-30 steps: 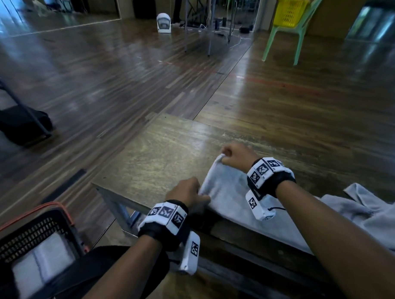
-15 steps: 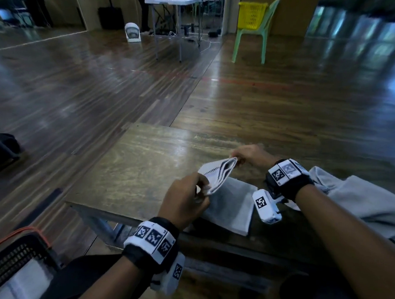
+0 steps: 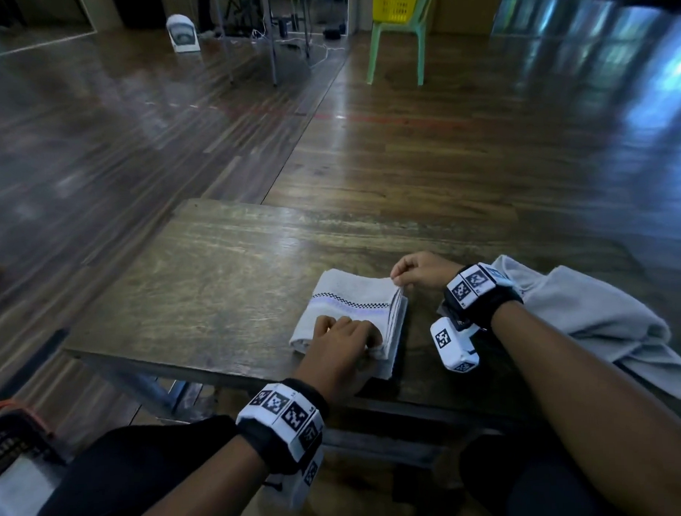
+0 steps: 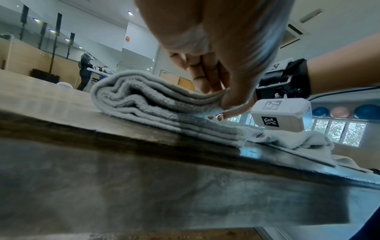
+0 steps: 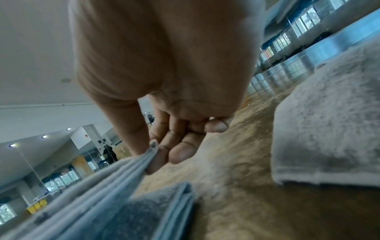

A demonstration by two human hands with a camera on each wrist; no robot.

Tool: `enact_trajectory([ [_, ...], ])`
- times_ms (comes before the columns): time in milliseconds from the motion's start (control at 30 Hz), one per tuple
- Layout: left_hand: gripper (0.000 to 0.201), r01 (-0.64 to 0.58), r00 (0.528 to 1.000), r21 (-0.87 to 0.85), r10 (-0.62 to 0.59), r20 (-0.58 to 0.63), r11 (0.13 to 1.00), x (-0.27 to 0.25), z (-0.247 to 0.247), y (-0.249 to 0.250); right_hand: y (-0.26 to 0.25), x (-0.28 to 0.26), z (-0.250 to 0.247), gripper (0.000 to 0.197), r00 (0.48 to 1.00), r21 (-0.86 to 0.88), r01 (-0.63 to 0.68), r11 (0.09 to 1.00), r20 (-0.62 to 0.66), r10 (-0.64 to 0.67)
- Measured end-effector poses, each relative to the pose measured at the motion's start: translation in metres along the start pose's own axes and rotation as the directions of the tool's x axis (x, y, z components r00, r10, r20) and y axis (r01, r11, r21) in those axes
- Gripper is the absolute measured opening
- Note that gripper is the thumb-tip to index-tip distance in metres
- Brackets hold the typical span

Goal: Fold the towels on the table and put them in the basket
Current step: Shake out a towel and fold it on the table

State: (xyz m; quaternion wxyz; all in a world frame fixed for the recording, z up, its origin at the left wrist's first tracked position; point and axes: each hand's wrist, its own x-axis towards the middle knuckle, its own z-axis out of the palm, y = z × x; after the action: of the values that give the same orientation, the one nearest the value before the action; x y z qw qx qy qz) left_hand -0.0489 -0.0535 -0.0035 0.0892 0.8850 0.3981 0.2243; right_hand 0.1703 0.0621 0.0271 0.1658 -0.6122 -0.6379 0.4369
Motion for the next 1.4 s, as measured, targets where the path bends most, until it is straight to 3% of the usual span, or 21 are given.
enact_trajectory([
  [100, 0.025, 0.007, 0.999, 0.006, -0.007, 0.049, 1.000, 0.003, 0.006, 0.000, 0.010, 0.001, 0.001, 0.020, 0.999, -0.005, -0.037, 0.999, 0.007, 0.037],
  [233, 0.015, 0.003, 0.995, 0.025, -0.005, 0.098, 1.000, 0.003, 0.006, 0.002, 0.013, -0.001, 0.006, 0.019, 0.998, -0.102, -0.031, 0.994, 0.046, 0.036],
  [433, 0.021, 0.007, 0.987, 0.055, -0.016, 0.161, 0.998, 0.005, 0.002, 0.001, 0.013, -0.001, 0.006, 0.018, 0.999, -0.132, 0.016, 0.991, 0.041, -0.011],
  [567, 0.024, 0.022, 0.965, 0.032, -0.029, 0.259, 0.999, 0.007, -0.007, 0.004, 0.009, -0.008, 0.007, 0.003, 1.000, -0.267, -0.005, 0.964, 0.015, 0.009],
  [667, 0.018, 0.103, 0.973, 0.013, -0.103, 0.208, 0.995, 0.019, -0.024, -0.004, -0.001, -0.019, 0.009, 0.002, 0.997, -0.415, -0.027, 0.910, -0.083, -0.008],
  [733, 0.020, 0.142, 0.975, 0.061, -0.150, 0.164, 0.988, 0.030, -0.036, -0.020, -0.014, -0.033, 0.014, 0.008, 0.994, -0.537, 0.008, 0.843, -0.090, -0.067],
  [800, 0.025, 0.160, 0.967, 0.152, -0.186, 0.176, 0.975, 0.040, -0.046, -0.038, -0.029, -0.056, 0.026, 0.016, 0.993, -0.619, 0.083, 0.781, -0.011, -0.114],
  [900, 0.034, 0.137, 0.940, 0.248, -0.205, 0.272, 0.959, 0.049, -0.049, -0.060, -0.038, -0.095, 0.054, 0.025, 0.974, -0.687, 0.222, 0.692, 0.122, -0.191],
  [1067, 0.048, 0.087, 0.888, 0.232, -0.181, 0.422, 0.969, 0.059, -0.039, -0.071, -0.008, -0.136, 0.095, 0.054, 0.932, -0.716, 0.358, 0.600, 0.238, -0.273],
  [1167, 0.048, 0.044, 0.858, 0.254, -0.166, 0.485, 0.966, 0.056, -0.031, -0.069, 0.012, -0.141, 0.096, 0.059, 0.930, -0.723, 0.355, 0.593, 0.211, -0.300],
  [1267, 0.046, 0.000, 0.878, 0.301, -0.145, 0.457, 0.954, 0.051, -0.029, -0.066, 0.019, -0.135, 0.077, 0.061, 0.945, -0.692, 0.309, 0.653, 0.144, -0.295],
  [1400, 0.039, -0.059, 0.885, 0.352, -0.114, 0.451, 0.934, 0.046, -0.033, -0.050, 0.031, -0.120, 0.043, 0.056, 0.973, -0.779, 0.172, 0.603, 0.038, -0.229],
])
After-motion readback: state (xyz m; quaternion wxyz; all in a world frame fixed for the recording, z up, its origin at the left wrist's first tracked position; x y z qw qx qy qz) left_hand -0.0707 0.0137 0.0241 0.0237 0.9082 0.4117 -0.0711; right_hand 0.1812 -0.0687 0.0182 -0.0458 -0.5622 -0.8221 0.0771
